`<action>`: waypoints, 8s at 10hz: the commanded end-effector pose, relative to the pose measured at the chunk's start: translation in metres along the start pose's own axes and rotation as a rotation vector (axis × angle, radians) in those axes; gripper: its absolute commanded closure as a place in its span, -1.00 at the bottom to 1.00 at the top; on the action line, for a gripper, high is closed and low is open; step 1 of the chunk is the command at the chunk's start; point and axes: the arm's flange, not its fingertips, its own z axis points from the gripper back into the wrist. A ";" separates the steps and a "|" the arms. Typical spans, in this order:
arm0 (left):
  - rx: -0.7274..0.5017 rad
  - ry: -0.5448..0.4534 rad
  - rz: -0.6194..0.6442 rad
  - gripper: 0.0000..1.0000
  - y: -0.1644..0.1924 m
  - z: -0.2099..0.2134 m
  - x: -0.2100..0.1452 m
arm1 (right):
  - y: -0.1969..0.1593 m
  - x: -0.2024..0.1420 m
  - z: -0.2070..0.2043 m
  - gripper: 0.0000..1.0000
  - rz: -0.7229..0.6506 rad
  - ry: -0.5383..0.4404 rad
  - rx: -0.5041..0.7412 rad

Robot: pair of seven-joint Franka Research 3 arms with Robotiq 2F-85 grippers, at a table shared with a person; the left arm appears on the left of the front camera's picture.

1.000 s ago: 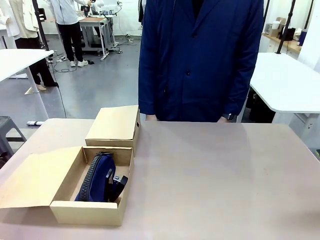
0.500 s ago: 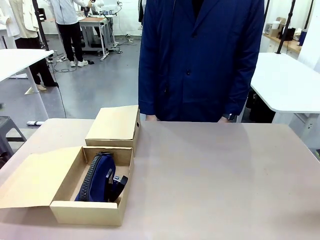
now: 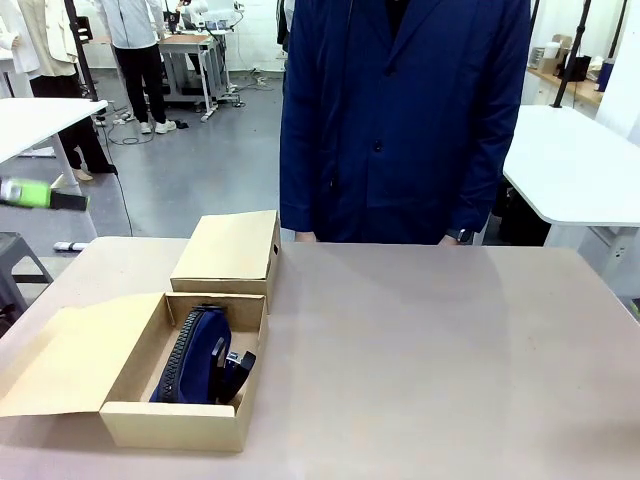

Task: Place items inside the box.
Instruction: Close the lid of the Mailer Box closest to the robot.

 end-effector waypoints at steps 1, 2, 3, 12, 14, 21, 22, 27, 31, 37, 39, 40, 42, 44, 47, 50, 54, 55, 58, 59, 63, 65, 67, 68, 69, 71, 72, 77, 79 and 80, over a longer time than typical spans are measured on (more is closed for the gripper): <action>0.204 -0.067 -0.595 -1.00 0.001 0.024 -0.058 | 0.002 0.001 -0.001 -1.00 0.015 -0.001 0.016; 0.299 -0.016 -0.771 -1.00 0.009 0.040 -0.083 | 0.002 0.001 -0.001 -1.00 0.015 -0.001 0.016; 0.354 0.053 -0.777 -1.00 0.019 0.059 -0.115 | 0.002 0.001 -0.001 -1.00 0.015 -0.001 0.016; 0.266 0.127 -0.554 -1.00 0.058 0.107 -0.158 | 0.002 0.001 -0.001 -1.00 0.015 -0.001 0.016; 0.212 0.153 -0.519 -1.00 0.073 0.121 -0.182 | 0.002 0.001 -0.001 -1.00 0.015 -0.001 0.016; 0.247 0.295 -0.416 -1.00 0.115 0.122 -0.245 | 0.002 0.001 -0.001 -1.00 0.015 -0.001 0.016; 0.231 0.331 -0.419 -1.00 0.120 0.113 -0.253 | 0.002 0.001 -0.001 -1.00 0.015 -0.001 0.016; 0.170 0.393 -0.434 -1.00 0.130 0.092 -0.258 | 0.002 0.001 -0.001 -1.00 0.015 -0.001 0.016; 0.162 0.443 -0.465 -1.00 0.129 0.110 -0.264 | 0.002 0.001 -0.001 -1.00 0.015 -0.001 0.016; 0.062 0.455 -0.563 -1.00 0.129 0.105 -0.265 | 0.002 0.001 -0.001 -1.00 0.015 -0.001 0.016; -0.039 0.473 -0.599 -1.00 0.133 0.111 -0.266 | 0.002 0.001 -0.001 -1.00 0.015 -0.001 0.016; -0.050 0.489 -0.595 -1.00 0.136 0.114 -0.266 | 0.002 0.001 -0.001 -1.00 0.015 -0.001 0.016; -0.042 0.493 -0.550 -1.00 0.146 0.120 -0.273 | 0.002 0.001 -0.001 -1.00 0.015 -0.001 0.016; -0.019 0.485 -0.504 -1.00 0.154 0.127 -0.283 | 0.002 0.001 -0.001 -1.00 0.015 -0.001 0.016; -0.016 0.469 -0.483 -1.00 0.159 0.127 -0.291 | 0.002 0.001 -0.001 -1.00 0.015 -0.001 0.016; 0.003 0.427 -0.494 -1.00 0.157 0.125 -0.291 | 0.002 0.001 -0.001 -1.00 0.015 -0.001 0.016; -0.081 0.329 -0.527 -1.00 0.155 0.092 -0.288 | 0.002 0.001 -0.001 -1.00 0.015 -0.001 0.016; -0.107 0.289 -0.522 -1.00 0.157 0.086 -0.287 | 0.002 0.001 -0.001 -1.00 0.015 -0.001 0.016; -0.119 0.177 -0.527 -1.00 0.154 0.080 -0.279 | 0.002 0.001 -0.001 -1.00 0.015 -0.001 0.016; -0.117 0.074 -0.528 -1.00 0.148 0.082 -0.271 | 0.002 0.001 -0.001 -1.00 0.015 -0.001 0.016; -0.100 -0.174 -0.529 -1.00 0.112 0.077 -0.231 | 0.002 0.001 -0.001 -1.00 0.015 -0.001 0.016; -0.125 -0.210 -0.535 -1.00 0.094 0.059 -0.209 | 0.002 0.001 -0.001 -1.00 0.015 -0.001 0.016; -0.130 -0.225 -0.554 -1.00 0.081 0.040 -0.183 | 0.002 0.001 -0.001 -1.00 0.015 -0.001 0.016; -0.091 -0.266 -0.532 -1.00 0.073 0.029 -0.162 | 0.002 0.001 -0.001 -1.00 0.015 -0.001 0.016; -0.025 -0.330 -0.474 -1.00 0.063 0.015 -0.144 | 0.002 0.001 -0.001 -1.00 0.015 -0.001 0.016; -0.071 -0.360 -0.461 -1.00 0.043 -0.022 -0.121 | 0.002 0.001 -0.001 -1.00 0.015 -0.001 0.016; -0.115 -0.346 -0.446 -1.00 0.036 -0.042 -0.118 | 0.002 0.001 -0.001 -1.00 0.015 -0.001 0.016; -0.191 -0.236 -0.316 -1.00 0.025 -0.148 -0.113 | 0.002 0.001 -0.001 -1.00 0.015 -0.001 0.016; -0.161 -0.189 -0.291 -1.00 0.028 -0.169 -0.123 | 0.002 0.001 -0.001 -1.00 0.015 -0.001 0.016; -0.161 -0.159 -0.284 -1.00 0.028 -0.175 -0.130 | 0.002 0.001 -0.001 -1.00 0.015 -0.001 0.016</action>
